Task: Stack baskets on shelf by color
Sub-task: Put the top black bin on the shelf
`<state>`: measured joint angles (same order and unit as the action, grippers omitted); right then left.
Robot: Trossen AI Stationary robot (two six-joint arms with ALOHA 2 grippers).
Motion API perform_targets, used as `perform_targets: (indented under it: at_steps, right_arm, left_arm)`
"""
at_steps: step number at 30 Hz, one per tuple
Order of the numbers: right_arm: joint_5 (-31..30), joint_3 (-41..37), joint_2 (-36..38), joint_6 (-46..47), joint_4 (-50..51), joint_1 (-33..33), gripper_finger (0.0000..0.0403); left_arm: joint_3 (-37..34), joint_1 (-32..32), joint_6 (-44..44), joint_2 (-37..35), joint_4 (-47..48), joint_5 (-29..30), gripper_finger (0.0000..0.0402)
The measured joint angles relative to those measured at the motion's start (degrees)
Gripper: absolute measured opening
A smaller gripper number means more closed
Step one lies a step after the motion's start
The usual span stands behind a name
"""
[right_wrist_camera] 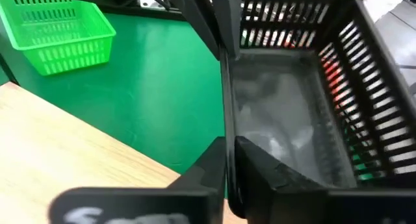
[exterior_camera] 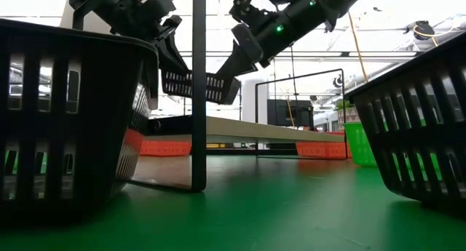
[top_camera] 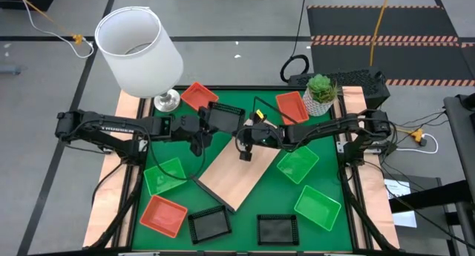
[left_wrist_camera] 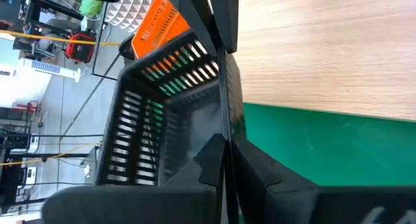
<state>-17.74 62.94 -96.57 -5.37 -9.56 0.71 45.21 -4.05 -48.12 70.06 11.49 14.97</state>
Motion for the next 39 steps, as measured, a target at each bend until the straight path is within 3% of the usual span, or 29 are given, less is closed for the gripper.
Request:
perform_targets:
  at_steps: [10,22,30,39]
  right_arm:
    - [-0.1,0.0,0.5,1.6,1.0,0.0,0.0011]
    - [-0.1,0.0,0.4,4.5,2.1,0.0,0.0006]
    - [-0.8,0.0,4.3,9.7,7.6,-2.0,0.0006]
    - [-14.2,0.0,9.5,15.5,15.9,-11.6,0.0006]
  left_arm:
    - [0.0,0.0,3.3,0.0,-1.5,-0.9,0.0017]
    - [0.0,0.9,14.4,-0.1,-6.6,0.1,0.0188]
    - [0.0,2.7,17.3,-4.7,-5.7,7.6,0.0222]
    - [0.0,1.8,23.4,-10.5,-1.7,8.0,0.0223]
